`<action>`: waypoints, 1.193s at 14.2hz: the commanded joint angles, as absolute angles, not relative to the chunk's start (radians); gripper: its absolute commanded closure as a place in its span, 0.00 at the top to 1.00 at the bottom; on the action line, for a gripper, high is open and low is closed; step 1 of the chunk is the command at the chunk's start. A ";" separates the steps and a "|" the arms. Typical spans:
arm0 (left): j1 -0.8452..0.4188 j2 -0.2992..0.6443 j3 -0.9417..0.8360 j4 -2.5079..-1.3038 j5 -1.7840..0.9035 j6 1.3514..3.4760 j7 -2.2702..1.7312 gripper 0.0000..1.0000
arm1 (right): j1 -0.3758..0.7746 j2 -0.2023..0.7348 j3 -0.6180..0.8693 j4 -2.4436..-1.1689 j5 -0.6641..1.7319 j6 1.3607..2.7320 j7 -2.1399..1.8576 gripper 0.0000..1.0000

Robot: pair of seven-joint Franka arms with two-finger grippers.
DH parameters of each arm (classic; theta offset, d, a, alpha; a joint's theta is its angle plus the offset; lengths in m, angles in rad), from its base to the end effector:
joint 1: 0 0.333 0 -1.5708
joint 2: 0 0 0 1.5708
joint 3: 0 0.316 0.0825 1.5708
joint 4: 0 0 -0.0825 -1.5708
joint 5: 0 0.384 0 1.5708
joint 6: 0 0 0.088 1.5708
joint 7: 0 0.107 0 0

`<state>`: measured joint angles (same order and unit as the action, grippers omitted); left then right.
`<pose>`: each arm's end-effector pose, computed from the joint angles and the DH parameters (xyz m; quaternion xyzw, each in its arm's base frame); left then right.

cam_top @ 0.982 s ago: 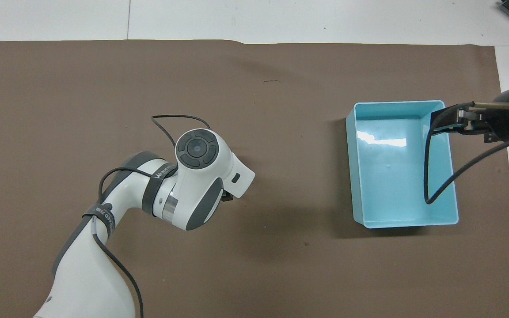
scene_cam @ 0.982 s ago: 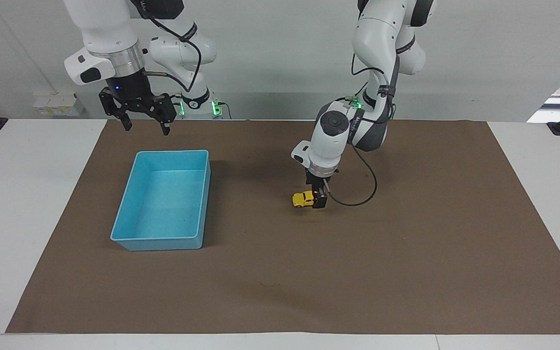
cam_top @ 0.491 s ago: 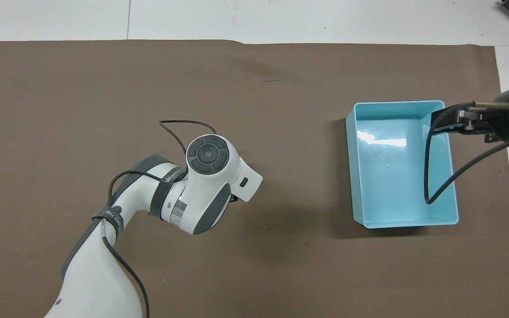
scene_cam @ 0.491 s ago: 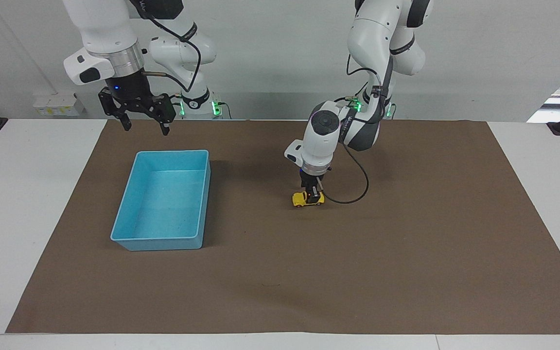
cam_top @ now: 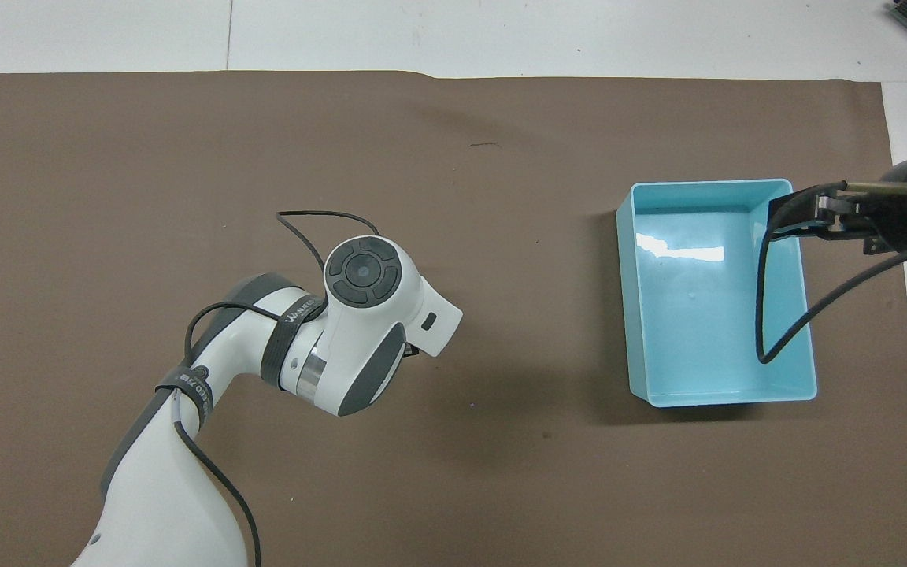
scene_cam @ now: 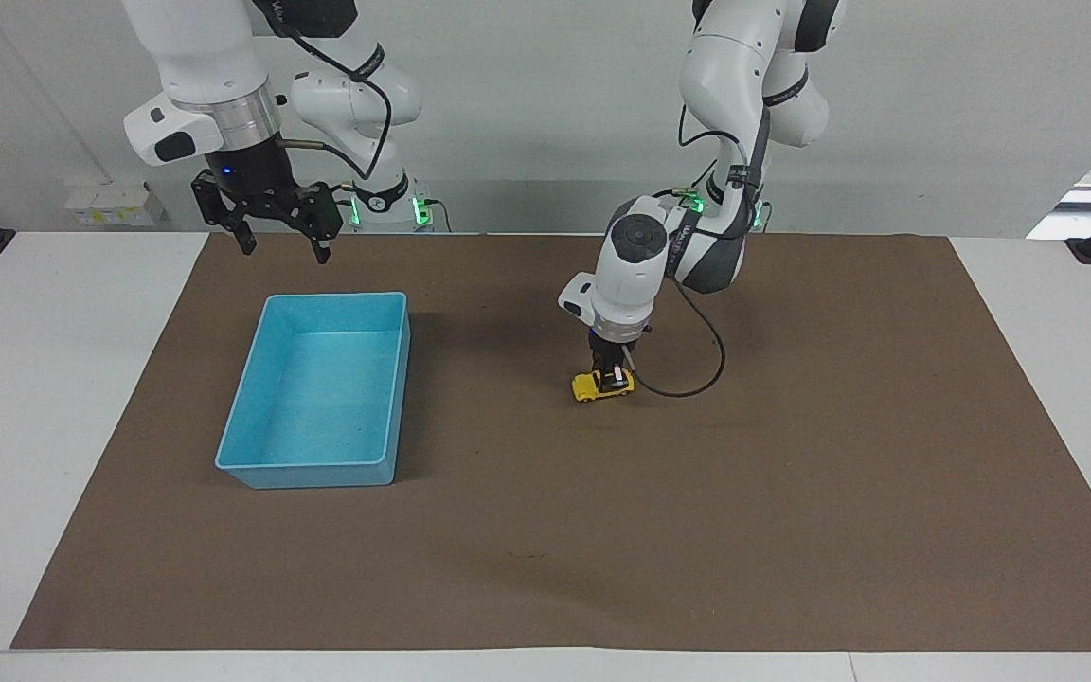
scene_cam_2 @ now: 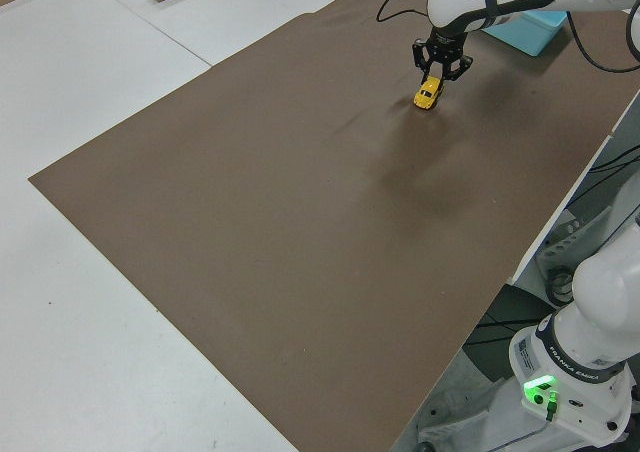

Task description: Wind up and store yellow beetle car

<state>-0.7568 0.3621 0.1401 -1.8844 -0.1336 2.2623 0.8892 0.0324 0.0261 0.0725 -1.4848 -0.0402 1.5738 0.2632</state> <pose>0.5091 -0.3714 0.3200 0.7544 -0.6558 0.0140 0.0255 0.5610 0.0541 0.6509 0.9961 -0.0796 0.0344 0.0131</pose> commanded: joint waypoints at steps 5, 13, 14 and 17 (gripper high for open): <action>-0.696 0.348 0.153 -1.939 -0.118 2.249 0.997 0.00 | 0.025 0.017 0.071 -1.485 -0.011 1.569 0.265 1.00; -0.655 0.348 0.156 -1.944 -0.115 2.224 1.041 0.00 | 0.025 0.017 0.071 -1.485 -0.011 1.569 0.265 1.00; -0.652 0.348 0.158 -1.948 -0.115 2.224 1.051 0.00 | 0.025 0.017 0.071 -1.485 -0.011 1.569 0.265 1.00; -0.623 0.347 0.158 -1.954 -0.114 2.223 1.080 0.00 | 0.025 0.017 0.071 -1.485 -0.011 1.569 0.265 1.00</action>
<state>-0.6662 0.3243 0.1494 -1.9225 -0.1348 2.1899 1.0441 0.0324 0.0261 0.0723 -1.4848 -0.0401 1.5738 0.2632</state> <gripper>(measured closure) 0.621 0.000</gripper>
